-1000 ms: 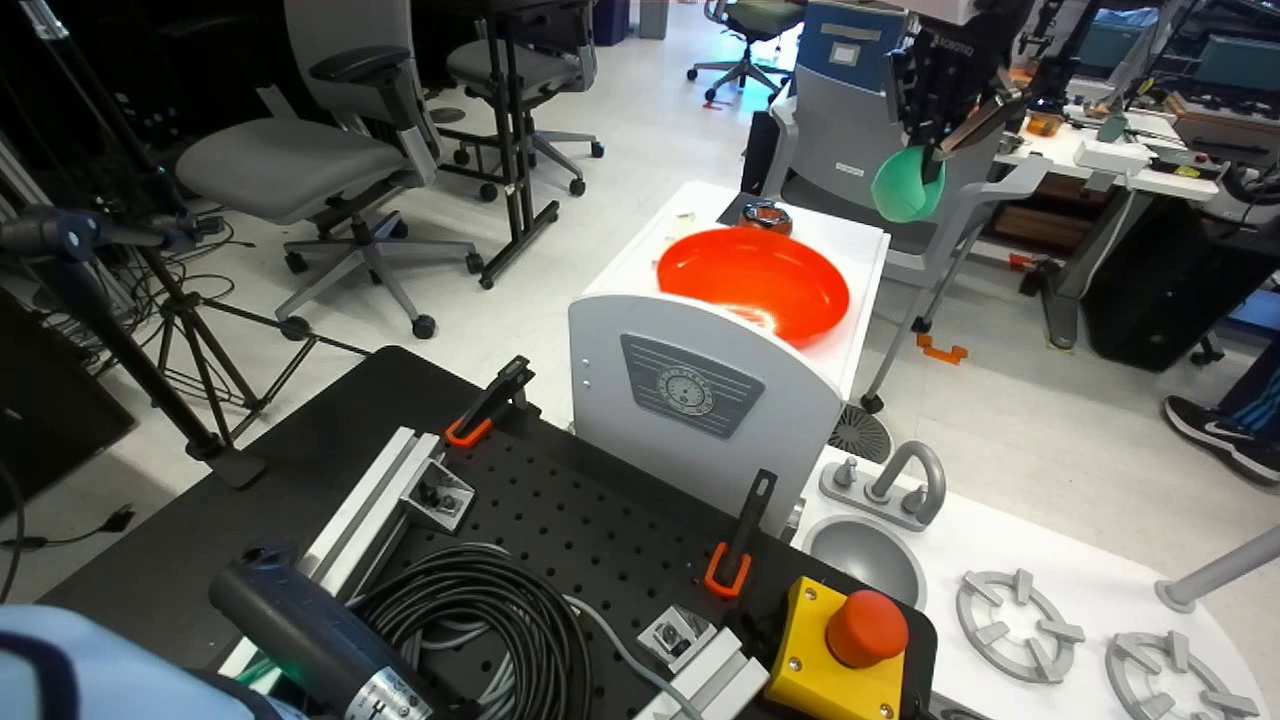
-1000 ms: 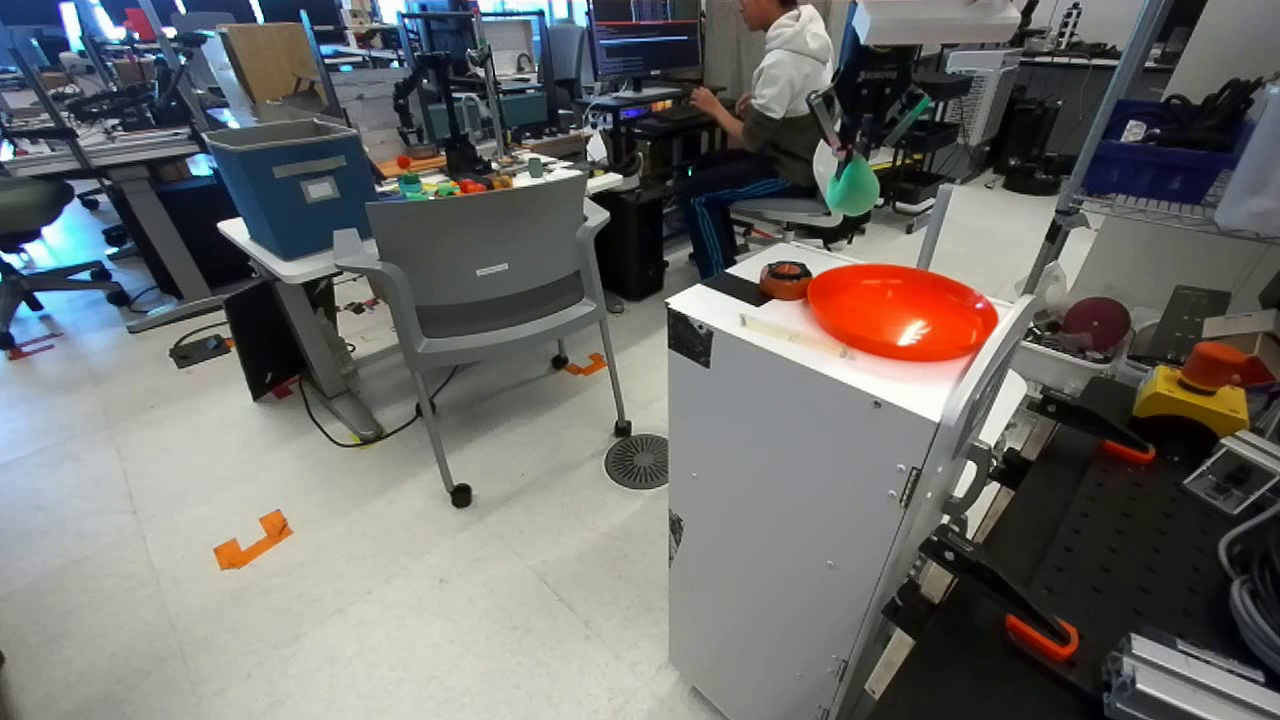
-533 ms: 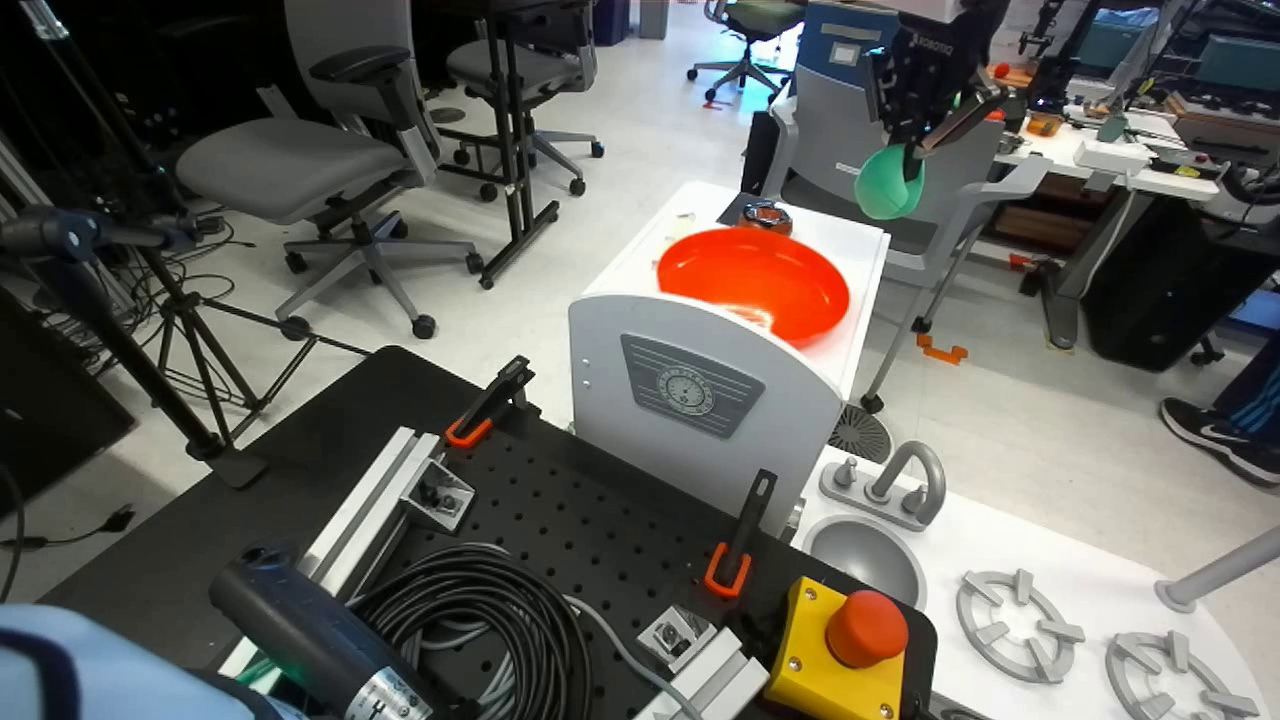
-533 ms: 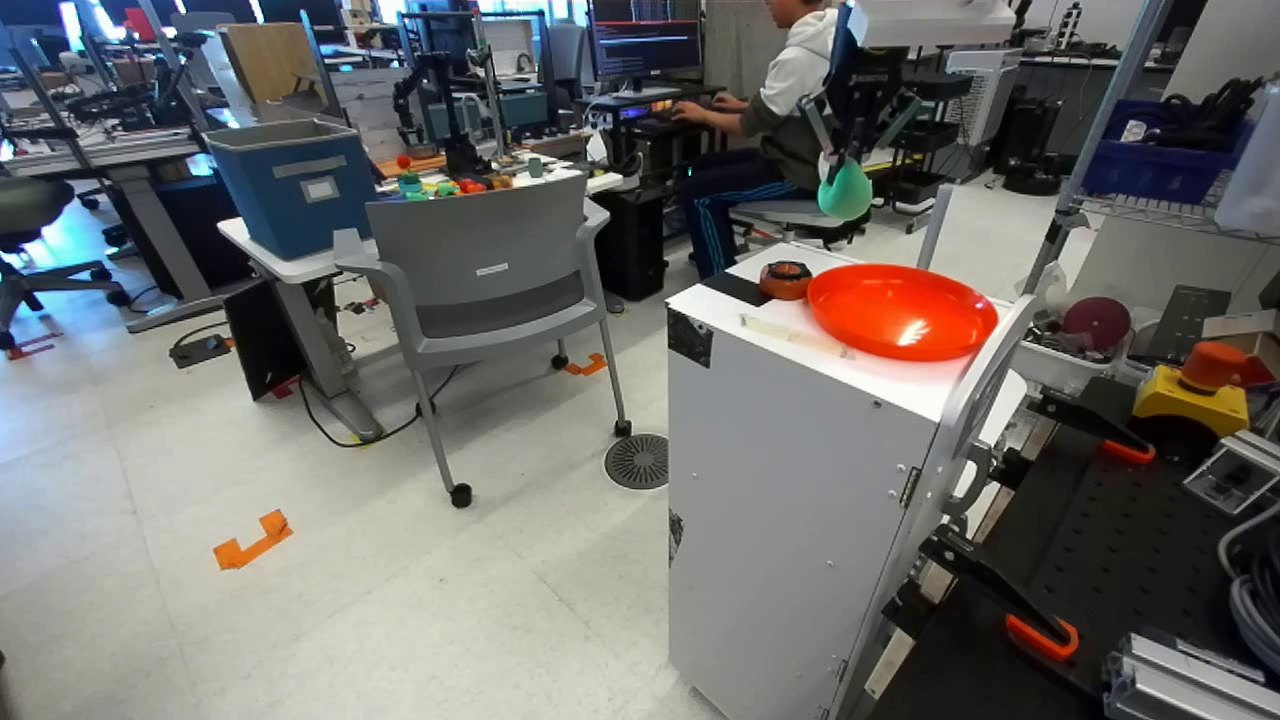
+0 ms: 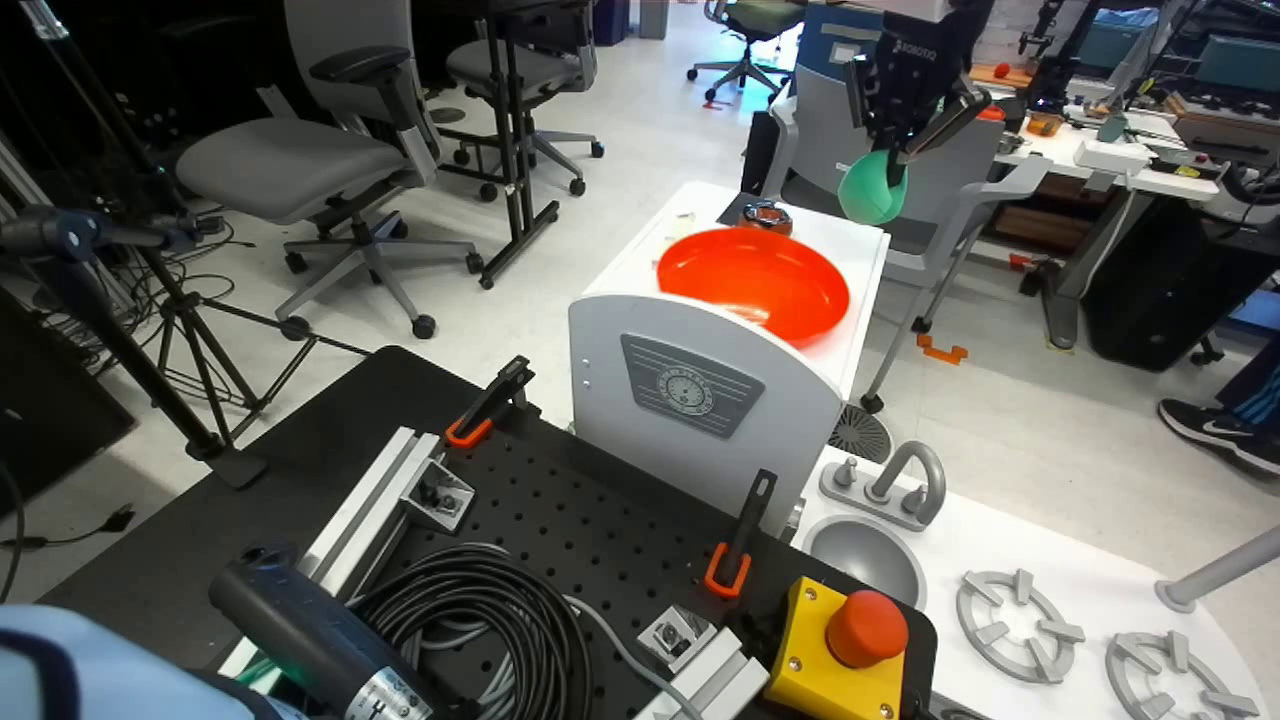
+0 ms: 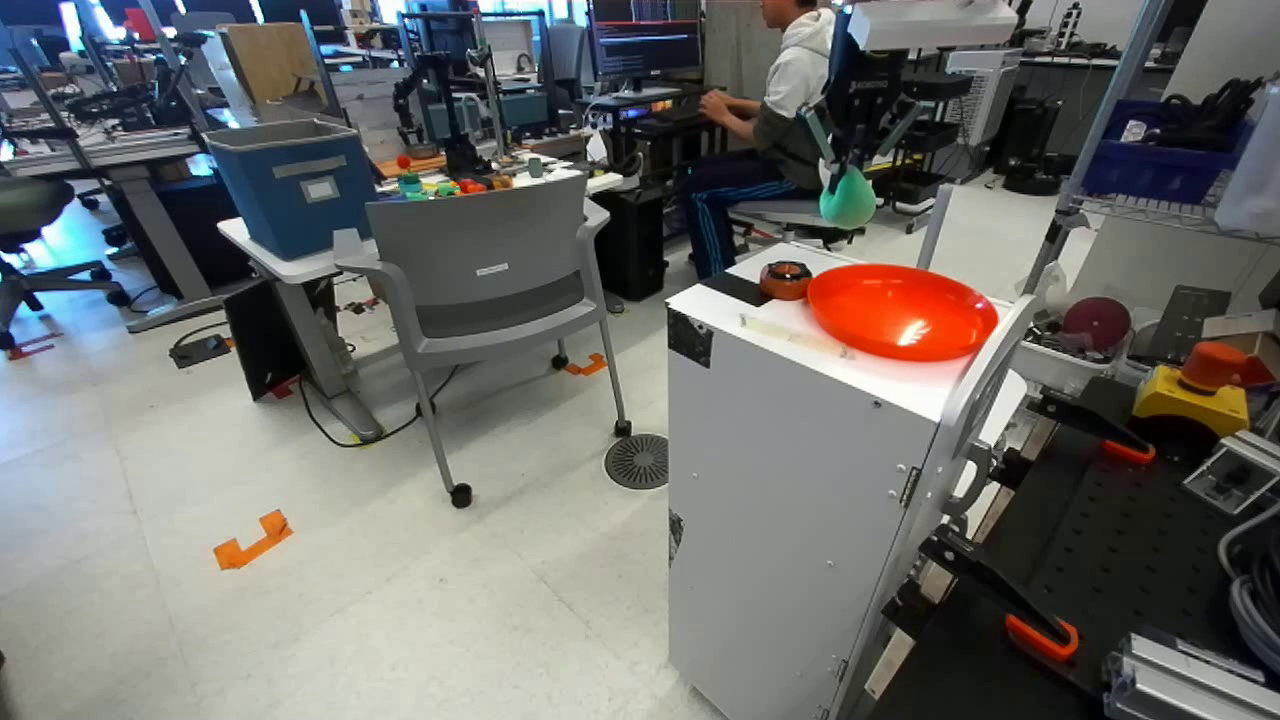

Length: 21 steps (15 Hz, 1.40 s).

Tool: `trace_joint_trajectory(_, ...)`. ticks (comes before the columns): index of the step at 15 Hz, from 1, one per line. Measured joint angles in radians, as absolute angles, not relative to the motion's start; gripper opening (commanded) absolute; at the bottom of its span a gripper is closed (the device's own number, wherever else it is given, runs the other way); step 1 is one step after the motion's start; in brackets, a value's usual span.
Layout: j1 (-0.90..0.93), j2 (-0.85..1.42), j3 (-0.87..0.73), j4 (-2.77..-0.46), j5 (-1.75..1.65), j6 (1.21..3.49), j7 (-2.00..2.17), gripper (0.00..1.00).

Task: Pick up the green plush toy from the orange plate and put it on the counter

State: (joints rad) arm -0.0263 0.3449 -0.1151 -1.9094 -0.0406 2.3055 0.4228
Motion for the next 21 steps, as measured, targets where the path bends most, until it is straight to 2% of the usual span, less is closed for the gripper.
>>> trace_joint_trajectory(16, -0.025, 0.345, -0.110, -1.911, -0.041, 2.277, 0.391, 0.05)
trace_joint_trajectory(17, -0.025, 0.345, -0.108, -1.911, -0.041, 2.271, 0.386, 0.41)
trace_joint_trajectory(18, -0.025, 0.345, -0.108, -1.911, -0.041, 2.265, 0.381, 0.44)
trace_joint_trajectory(21, -0.025, 0.345, -0.105, -1.911, -0.040, 2.245, 0.366, 0.64)
